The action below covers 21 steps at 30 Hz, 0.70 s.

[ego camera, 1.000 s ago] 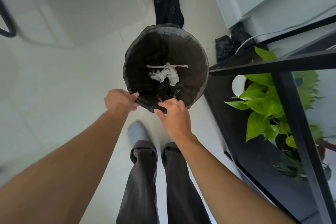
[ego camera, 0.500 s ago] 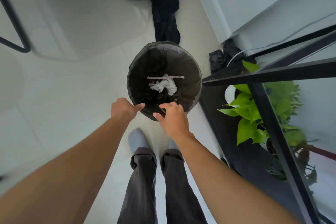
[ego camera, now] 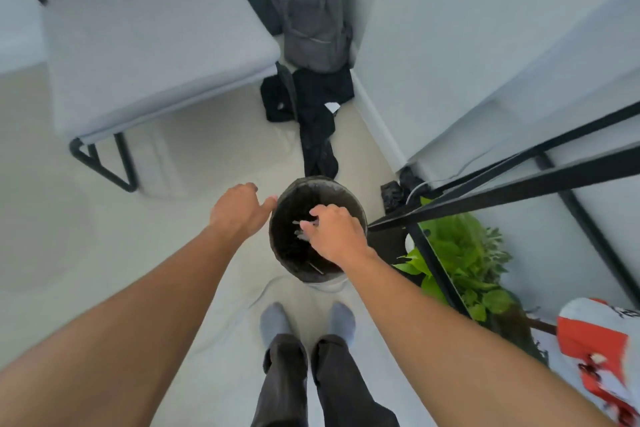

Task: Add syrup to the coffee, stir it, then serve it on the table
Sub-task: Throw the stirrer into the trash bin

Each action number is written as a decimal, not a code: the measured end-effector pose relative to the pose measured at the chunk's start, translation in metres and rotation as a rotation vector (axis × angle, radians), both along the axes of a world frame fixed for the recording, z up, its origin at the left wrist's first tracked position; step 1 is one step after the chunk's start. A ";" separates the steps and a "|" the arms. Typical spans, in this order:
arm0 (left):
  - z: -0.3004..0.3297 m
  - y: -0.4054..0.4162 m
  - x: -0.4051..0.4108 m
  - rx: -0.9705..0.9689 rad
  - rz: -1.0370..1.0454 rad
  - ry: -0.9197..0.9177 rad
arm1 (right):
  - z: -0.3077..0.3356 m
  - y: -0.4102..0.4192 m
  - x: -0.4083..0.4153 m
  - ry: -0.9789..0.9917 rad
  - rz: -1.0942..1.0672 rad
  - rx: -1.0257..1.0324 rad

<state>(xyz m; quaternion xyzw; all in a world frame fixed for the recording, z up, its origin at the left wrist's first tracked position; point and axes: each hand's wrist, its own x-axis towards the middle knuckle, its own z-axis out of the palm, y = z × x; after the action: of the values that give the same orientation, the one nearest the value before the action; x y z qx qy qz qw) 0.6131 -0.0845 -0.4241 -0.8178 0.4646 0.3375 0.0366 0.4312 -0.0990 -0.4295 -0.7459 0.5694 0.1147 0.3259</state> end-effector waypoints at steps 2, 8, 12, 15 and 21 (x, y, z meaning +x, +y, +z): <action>0.040 -0.011 0.007 -0.041 -0.023 -0.023 | 0.040 -0.016 0.008 -0.010 0.006 -0.050; 0.165 -0.043 0.035 -0.178 -0.070 -0.097 | 0.159 -0.061 0.026 -0.068 -0.017 -0.198; 0.263 -0.064 0.043 -0.300 -0.081 -0.118 | 0.252 -0.084 0.031 -0.100 -0.011 -0.293; 0.335 -0.076 0.048 -0.371 -0.116 -0.129 | 0.319 -0.094 0.027 -0.128 -0.018 -0.367; 0.469 -0.096 0.048 -0.479 -0.192 -0.225 | 0.450 -0.107 -0.006 -0.166 -0.085 -0.514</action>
<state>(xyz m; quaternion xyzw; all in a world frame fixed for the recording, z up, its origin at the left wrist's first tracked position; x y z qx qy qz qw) 0.6612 -0.1804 0.0445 -0.7877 0.5996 0.1202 -0.0748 0.4254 -0.2061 0.0203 -0.7865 0.5819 -0.1088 0.1760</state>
